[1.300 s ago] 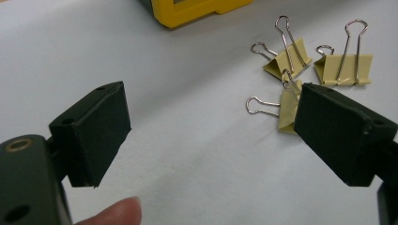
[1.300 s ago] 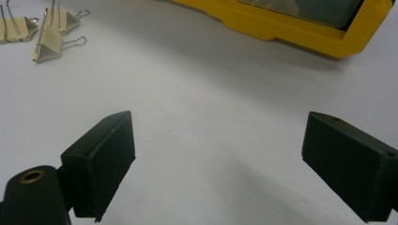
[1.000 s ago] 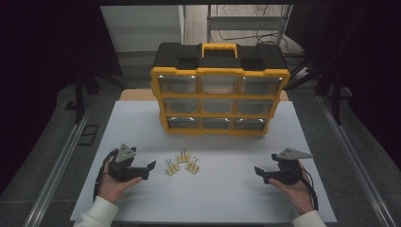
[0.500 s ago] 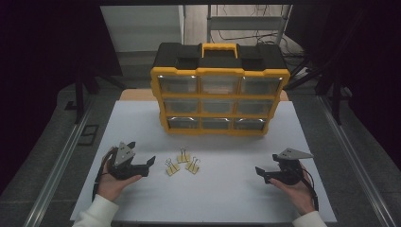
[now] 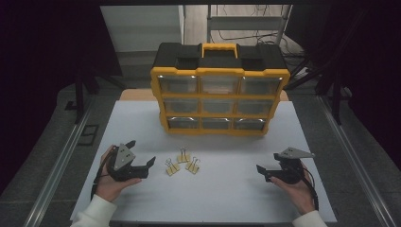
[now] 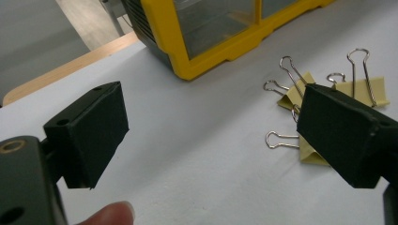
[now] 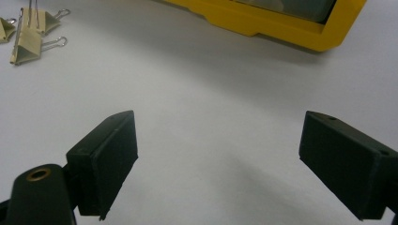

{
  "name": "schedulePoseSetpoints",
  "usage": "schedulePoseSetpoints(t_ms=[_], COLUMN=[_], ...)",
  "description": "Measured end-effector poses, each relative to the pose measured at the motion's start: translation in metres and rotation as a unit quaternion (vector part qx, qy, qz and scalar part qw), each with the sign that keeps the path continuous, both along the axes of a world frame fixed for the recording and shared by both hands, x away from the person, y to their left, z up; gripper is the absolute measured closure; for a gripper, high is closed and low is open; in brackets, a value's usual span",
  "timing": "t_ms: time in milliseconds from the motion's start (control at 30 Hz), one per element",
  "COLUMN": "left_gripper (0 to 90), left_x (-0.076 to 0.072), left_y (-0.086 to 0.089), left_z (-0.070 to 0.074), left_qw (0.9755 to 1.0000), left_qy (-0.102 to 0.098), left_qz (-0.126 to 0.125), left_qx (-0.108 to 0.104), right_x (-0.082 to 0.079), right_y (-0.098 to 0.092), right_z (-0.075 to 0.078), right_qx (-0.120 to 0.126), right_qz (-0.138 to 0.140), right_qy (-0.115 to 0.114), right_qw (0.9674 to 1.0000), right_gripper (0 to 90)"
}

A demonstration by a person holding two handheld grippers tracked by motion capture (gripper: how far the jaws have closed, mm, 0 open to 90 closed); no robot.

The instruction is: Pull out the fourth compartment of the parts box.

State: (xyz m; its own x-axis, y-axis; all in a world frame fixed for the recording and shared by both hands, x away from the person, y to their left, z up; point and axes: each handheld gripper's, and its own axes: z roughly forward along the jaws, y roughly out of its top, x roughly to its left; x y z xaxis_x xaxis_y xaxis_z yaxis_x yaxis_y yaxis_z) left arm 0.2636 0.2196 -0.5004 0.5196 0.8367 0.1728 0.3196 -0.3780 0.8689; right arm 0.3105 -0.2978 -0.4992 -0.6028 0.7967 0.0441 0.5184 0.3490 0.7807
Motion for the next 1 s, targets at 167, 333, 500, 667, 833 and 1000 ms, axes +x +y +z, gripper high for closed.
schedulePoseSetpoints(t_ms=[167, 333, 500, 667, 833, 1000], left_gripper=[9.9, 10.4, 10.4, 10.6, 10.9, 11.9], left_x=[-0.001, -0.002, -0.003, -0.004, -0.005, -0.006], left_y=[-0.004, -0.007, -0.011, -0.014, -0.018, -0.023], left_z=[0.001, 0.003, 0.006, 0.008, 0.009, 0.01], left_qw=[0.9996, 0.9989, 0.9977, 0.9955, 0.9936, 0.991], left_qy=[-0.009, -0.018, -0.033, -0.048, -0.057, -0.067], left_qz=[-0.008, -0.01, -0.012, -0.015, -0.018, -0.022], left_qx=[0.025, 0.041, 0.058, 0.08, 0.096, 0.114], right_x=[0.0, 0.001, 0.0, 0.001, 0.0, 0.0], right_y=[0.0, -0.001, -0.001, -0.001, -0.001, -0.001], right_z=[0.0, 0.0, 0.0, 0.0, 0.0, 0.0], right_qx=[0.0, -0.002, -0.002, -0.002, -0.003, -0.002], right_qz=[-0.001, -0.008, -0.01, -0.012, -0.013, -0.014], right_qy=[-0.001, 0.0, 0.0, 0.001, 0.0, -0.001], right_qw=[1.0, 1.0, 0.9999, 0.9999, 0.9999, 0.9999], right_gripper=[12.7, 12.7, 12.9, 12.9, 12.9, 12.9])
